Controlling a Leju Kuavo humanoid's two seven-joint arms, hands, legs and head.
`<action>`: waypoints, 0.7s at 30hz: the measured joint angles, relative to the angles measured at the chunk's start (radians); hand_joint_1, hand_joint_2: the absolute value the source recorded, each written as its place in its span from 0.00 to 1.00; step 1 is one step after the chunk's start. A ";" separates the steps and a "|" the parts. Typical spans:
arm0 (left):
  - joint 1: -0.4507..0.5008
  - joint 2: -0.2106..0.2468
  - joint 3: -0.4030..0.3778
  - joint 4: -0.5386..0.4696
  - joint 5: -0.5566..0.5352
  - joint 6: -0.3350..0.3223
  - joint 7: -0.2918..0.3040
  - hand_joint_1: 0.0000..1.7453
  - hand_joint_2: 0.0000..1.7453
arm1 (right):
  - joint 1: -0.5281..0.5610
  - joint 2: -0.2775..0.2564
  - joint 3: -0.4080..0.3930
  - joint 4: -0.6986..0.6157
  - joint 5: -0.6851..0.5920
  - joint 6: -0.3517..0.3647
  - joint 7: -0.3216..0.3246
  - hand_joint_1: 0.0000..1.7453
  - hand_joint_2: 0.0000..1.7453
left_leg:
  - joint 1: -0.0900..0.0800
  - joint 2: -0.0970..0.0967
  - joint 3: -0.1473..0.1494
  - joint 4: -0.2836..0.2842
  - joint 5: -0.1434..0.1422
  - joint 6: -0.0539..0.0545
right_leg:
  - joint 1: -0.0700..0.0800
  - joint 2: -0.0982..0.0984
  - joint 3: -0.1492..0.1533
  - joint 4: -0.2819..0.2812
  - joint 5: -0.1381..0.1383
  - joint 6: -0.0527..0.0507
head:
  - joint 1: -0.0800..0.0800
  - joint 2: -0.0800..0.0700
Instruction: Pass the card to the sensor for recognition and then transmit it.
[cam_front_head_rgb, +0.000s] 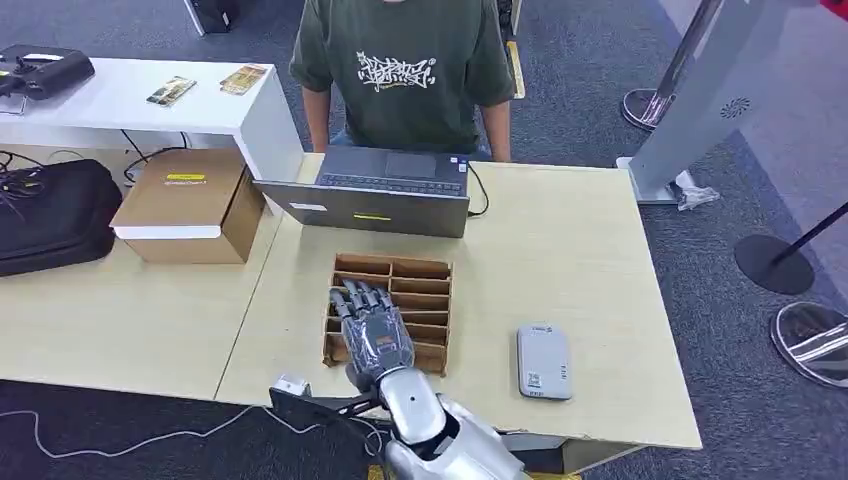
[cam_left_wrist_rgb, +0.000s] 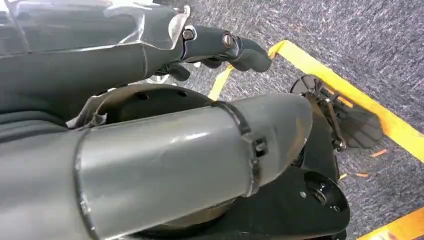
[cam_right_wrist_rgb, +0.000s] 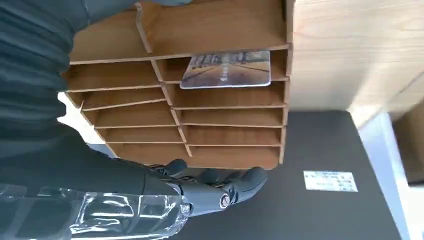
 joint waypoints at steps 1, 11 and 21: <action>0.000 0.000 0.000 0.000 0.000 0.000 0.000 0.00 0.00 | -0.006 0.003 0.000 0.007 0.000 0.005 0.007 0.00 1.00 | 0.000 0.000 0.000 0.000 0.000 0.000 | 0.000 0.000 0.000 0.000 0.000 0.000 | 0.000 0.000; 0.000 0.000 0.000 0.000 0.003 0.000 0.000 0.00 0.00 | -0.025 0.014 0.000 0.015 0.002 0.042 0.035 0.00 1.00 | 0.000 0.000 0.000 0.000 0.000 0.000 | 0.000 0.000 0.000 0.000 0.000 0.000 | 0.000 0.000; -0.001 0.000 0.000 0.000 0.005 0.000 0.003 0.00 0.00 | -0.024 0.013 -0.002 0.013 0.003 0.055 0.044 0.00 1.00 | 0.000 0.000 0.000 0.000 0.000 0.000 | 0.000 0.000 0.000 0.000 0.000 0.000 | 0.000 0.000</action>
